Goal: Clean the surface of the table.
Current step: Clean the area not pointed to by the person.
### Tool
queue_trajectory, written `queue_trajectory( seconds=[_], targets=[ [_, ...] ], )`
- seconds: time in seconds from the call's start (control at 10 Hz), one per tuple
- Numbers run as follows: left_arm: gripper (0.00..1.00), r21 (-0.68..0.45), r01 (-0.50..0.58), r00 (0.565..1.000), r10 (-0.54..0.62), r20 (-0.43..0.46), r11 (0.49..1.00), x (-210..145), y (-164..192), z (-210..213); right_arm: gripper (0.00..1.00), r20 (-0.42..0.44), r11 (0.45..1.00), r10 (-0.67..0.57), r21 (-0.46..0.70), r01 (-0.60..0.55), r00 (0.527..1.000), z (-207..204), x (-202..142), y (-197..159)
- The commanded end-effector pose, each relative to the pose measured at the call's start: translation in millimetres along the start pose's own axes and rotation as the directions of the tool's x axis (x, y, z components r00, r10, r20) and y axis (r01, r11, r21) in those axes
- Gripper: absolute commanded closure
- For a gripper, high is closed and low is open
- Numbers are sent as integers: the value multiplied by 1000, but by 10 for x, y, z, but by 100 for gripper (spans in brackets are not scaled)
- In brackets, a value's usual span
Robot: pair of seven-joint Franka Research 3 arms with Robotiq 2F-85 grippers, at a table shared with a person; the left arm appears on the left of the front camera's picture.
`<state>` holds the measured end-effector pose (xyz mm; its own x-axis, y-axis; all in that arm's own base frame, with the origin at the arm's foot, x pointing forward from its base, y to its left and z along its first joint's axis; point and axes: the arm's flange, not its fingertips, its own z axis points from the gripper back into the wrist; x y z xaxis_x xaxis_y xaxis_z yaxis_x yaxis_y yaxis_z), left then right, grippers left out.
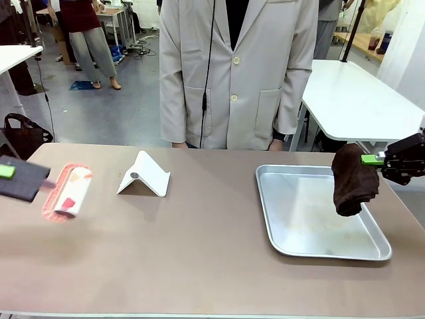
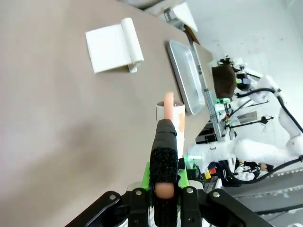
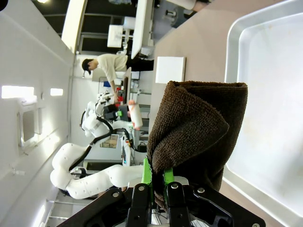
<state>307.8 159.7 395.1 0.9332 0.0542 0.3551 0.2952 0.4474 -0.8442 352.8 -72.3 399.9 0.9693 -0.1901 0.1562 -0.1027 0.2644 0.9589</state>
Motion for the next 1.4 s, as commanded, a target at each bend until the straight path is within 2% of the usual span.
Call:
queue_trajectory(
  seconds=[0.0,0.3,0.4,0.5,1.3],
  targets=[
    [77,0,-5,1000,5,25,1000,-370,-5,205,89,4,1000,11,7,-11,1000,16,-6,33],
    [77,-85,-20,974,38,223,996,-664,130,610,89,4,1000,11,7,-11,1000,16,-6,33],
    [77,-104,-50,964,75,253,993,-656,199,685,89,4,1000,11,7,-11,1000,16,-6,33],
    [77,-32,-47,986,52,159,998,-648,97,539,89,4,1000,11,7,-11,1000,16,-6,33],
    [77,-32,-47,986,52,159,998,-648,97,539,89,4,1000,11,7,-11,1000,16,-6,33]
  ],
)
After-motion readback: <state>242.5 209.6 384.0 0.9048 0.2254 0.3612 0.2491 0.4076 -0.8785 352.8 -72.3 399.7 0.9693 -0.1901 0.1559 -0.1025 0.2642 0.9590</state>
